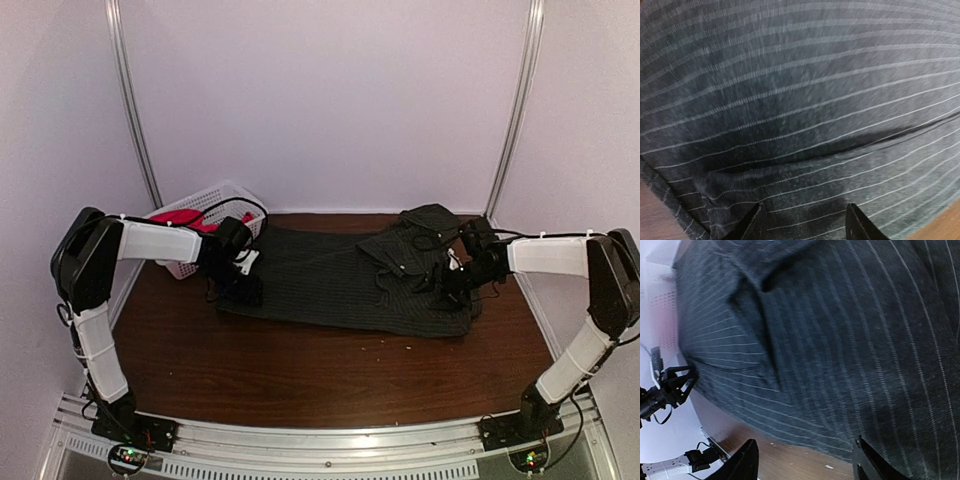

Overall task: Fold and stack the mixed laundry pile
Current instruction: Adjust the 1/3-folded shirt at the center of the board, then move the 1/3-folded T-shirt to the center of the board, then adjust the 1/3-folded T-shirt at the center of the board.

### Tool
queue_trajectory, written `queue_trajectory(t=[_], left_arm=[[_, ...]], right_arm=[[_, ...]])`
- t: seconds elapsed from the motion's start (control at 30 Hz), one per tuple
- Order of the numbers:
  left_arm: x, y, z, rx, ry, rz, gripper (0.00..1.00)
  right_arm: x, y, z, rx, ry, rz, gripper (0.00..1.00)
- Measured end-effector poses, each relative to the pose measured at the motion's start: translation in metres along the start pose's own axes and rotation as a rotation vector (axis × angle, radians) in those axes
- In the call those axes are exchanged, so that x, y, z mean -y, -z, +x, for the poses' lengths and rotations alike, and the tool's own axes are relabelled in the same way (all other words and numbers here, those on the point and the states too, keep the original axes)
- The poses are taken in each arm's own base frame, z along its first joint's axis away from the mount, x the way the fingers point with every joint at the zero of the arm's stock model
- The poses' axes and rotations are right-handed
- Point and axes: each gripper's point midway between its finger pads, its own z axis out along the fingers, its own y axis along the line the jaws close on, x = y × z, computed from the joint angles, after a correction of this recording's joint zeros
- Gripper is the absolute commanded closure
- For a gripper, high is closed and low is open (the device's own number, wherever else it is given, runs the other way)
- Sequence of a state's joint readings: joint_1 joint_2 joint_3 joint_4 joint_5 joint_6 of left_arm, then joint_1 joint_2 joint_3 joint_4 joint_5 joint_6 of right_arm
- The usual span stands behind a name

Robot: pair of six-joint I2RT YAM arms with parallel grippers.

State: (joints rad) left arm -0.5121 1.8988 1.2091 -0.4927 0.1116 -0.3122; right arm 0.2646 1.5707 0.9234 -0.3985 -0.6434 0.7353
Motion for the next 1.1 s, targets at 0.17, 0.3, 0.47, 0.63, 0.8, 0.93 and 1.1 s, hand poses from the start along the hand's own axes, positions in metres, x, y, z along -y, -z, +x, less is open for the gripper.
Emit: queue_trajectory(t=[0.17, 0.3, 0.47, 0.63, 0.8, 0.93, 1.1], left_arm=[[-0.002, -0.007, 0.009, -0.023, -0.032, -0.015, 0.54], [0.003, -0.002, 0.030, -0.031, -0.056, -0.020, 0.55], [0.035, 0.014, 0.086, -0.090, -0.114, 0.010, 0.54], [0.049, 0.037, 0.145, -0.170, -0.109, 0.047, 0.40], [0.054, 0.069, 0.140, -0.110, -0.064, 0.075, 0.35], [0.075, 0.093, 0.089, 0.025, -0.068, 0.120, 0.35], [0.094, 0.101, 0.039, 0.127, -0.073, 0.151, 0.35]], right_arm=[[0.053, -0.018, 0.015, -0.045, -0.057, 0.156, 0.37], [0.065, -0.010, 0.019, -0.033, -0.059, 0.201, 0.37], [0.087, 0.011, 0.053, -0.050, -0.082, 0.264, 0.36], [0.087, 0.036, 0.079, -0.057, -0.096, 0.256, 0.36], [0.047, 0.056, 0.059, 0.023, -0.009, 0.145, 0.41], [0.002, 0.055, 0.027, 0.049, 0.079, 0.071, 0.42], [-0.043, 0.027, 0.001, 0.026, 0.172, 0.023, 0.44]])
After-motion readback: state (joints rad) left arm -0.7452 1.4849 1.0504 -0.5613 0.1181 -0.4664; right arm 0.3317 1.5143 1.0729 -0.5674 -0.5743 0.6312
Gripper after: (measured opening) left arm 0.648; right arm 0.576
